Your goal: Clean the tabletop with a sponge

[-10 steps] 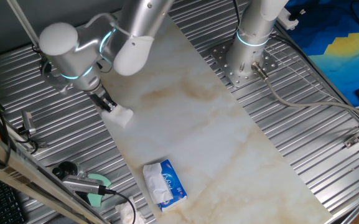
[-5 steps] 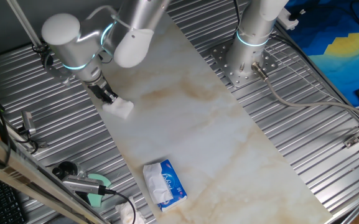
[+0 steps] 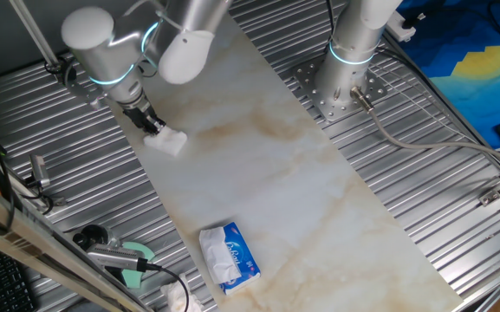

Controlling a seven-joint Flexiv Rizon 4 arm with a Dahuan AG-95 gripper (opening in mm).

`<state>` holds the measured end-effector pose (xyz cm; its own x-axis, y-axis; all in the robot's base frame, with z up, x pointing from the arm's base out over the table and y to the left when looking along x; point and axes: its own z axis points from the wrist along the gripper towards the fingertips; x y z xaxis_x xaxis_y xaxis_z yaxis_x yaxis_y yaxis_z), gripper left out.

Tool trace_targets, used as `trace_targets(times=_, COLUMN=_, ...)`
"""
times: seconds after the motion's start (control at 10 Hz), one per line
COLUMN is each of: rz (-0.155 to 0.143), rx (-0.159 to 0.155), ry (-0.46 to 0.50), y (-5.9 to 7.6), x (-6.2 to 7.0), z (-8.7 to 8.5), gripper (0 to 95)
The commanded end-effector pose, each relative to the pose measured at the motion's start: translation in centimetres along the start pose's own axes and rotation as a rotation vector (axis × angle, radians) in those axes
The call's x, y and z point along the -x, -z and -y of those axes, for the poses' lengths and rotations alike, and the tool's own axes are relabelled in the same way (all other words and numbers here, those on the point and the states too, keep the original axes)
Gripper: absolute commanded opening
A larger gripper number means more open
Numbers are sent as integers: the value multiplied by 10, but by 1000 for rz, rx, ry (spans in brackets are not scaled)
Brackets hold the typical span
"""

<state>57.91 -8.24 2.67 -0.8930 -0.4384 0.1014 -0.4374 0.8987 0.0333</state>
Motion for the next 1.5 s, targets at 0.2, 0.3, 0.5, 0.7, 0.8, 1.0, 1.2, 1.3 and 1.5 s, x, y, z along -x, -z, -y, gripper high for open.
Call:
trace_targets(times=0.2, rz=-2, rx=-2, ry=4, y=-2, x=-10, z=4, gripper=0)
trace_targets(times=0.3, rz=-2, rx=-2, ry=3, y=-3, x=-14, z=4, gripper=0)
trace_targets(times=0.5, rz=-5, rx=-5, ry=3, y=-6, x=-23, z=5, gripper=0)
trace_targets(times=0.7, rz=-6, rx=-6, ry=6, y=-7, x=-30, z=5, gripper=0)
trace_targets(times=0.8, rz=-7, rx=-7, ry=5, y=-8, x=-33, z=5, gripper=0)
trace_targets(times=1.0, rz=-14, rx=-13, ry=8, y=-10, x=-39, z=5, gripper=0)
trace_targets(times=1.2, rz=-20, rx=-23, ry=17, y=-11, x=-47, z=6, gripper=0)
trace_targets(times=1.3, rz=-26, rx=-28, ry=19, y=-10, x=-49, z=7, gripper=0)
trace_targets(times=1.5, rz=-38, rx=-43, ry=26, y=-10, x=-54, z=8, gripper=0)
